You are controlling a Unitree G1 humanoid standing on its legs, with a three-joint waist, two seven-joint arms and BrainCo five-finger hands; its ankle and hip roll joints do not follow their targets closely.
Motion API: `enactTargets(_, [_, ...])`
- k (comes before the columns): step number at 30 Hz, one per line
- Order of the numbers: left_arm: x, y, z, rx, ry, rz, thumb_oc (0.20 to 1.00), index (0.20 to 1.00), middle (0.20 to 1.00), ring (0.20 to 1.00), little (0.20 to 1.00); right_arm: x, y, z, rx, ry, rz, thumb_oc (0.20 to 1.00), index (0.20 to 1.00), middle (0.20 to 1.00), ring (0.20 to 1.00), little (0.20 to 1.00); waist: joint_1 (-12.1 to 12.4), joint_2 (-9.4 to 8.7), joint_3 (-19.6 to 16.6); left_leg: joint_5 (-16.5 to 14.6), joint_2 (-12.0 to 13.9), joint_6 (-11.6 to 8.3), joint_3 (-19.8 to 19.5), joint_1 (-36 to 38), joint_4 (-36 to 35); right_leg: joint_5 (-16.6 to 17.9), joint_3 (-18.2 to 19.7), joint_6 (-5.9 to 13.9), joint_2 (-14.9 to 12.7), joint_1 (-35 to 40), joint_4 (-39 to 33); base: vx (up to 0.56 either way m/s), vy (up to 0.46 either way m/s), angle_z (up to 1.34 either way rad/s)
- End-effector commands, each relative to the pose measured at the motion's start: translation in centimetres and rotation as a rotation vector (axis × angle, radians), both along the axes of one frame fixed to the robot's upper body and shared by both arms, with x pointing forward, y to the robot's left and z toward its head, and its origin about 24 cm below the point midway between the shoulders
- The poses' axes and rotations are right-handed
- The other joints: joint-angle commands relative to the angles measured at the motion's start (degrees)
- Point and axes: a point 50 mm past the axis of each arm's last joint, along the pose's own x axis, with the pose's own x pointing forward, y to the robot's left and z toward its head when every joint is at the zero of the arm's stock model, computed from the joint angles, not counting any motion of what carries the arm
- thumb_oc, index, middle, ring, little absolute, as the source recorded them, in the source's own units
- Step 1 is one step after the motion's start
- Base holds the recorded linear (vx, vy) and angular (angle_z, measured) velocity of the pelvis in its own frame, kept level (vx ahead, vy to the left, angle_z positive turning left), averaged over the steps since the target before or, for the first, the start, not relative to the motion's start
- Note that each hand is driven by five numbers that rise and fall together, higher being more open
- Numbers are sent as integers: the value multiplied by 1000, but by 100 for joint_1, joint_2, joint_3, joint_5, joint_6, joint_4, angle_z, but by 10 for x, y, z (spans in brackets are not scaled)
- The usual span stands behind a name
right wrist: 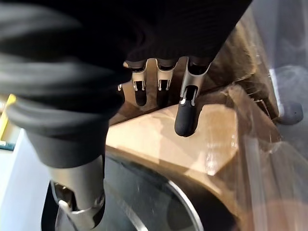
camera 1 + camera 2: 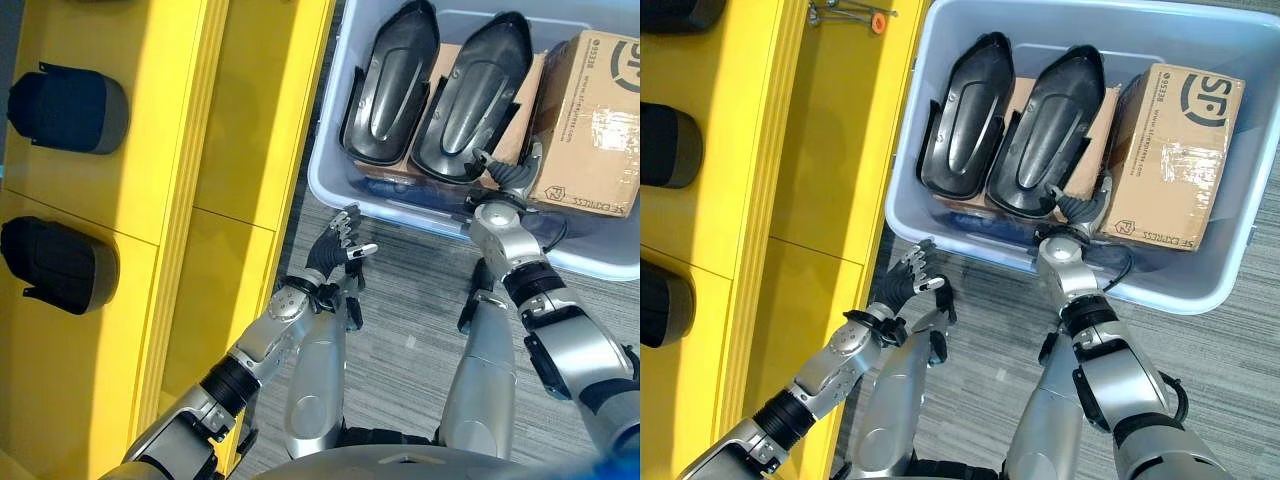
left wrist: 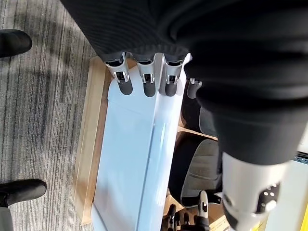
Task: Move parts from the plastic box to the shelf.
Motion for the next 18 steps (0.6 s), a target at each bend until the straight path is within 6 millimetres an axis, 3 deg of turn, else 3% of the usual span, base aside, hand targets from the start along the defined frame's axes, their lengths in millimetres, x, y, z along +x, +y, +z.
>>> enactTargets(1, [-6,-4,24,-40,-94,-52,1000,1000,1000,1000,1000,8,15,9,-26,3,89,1000,1000,1000,1000,1000,246,268,76,-794,-387,280,41,-85,275,-666,-339,-341,260,114,764,7,-31,10])
enactTargets(12, [-9,0,23,-34,-98,-55,1000,1000,1000,1000,1000,12,12,45,-370,-72,3,1000,1000,1000,1000,1000,400,218,76,-806,-401,313,-7,-217,311,-625,-445,-315,235,173,665,0,4,5])
enactTargets(18, [-9,3,23,-44,-109,-41,1000,1000,1000,1000,1000,12,24,36,-380,-5,41,1000,1000,1000,1000,1000,461,148,76,-795,-391,328,-23,-329,325,-575,-479,-302,240,184,554,0,26,2])
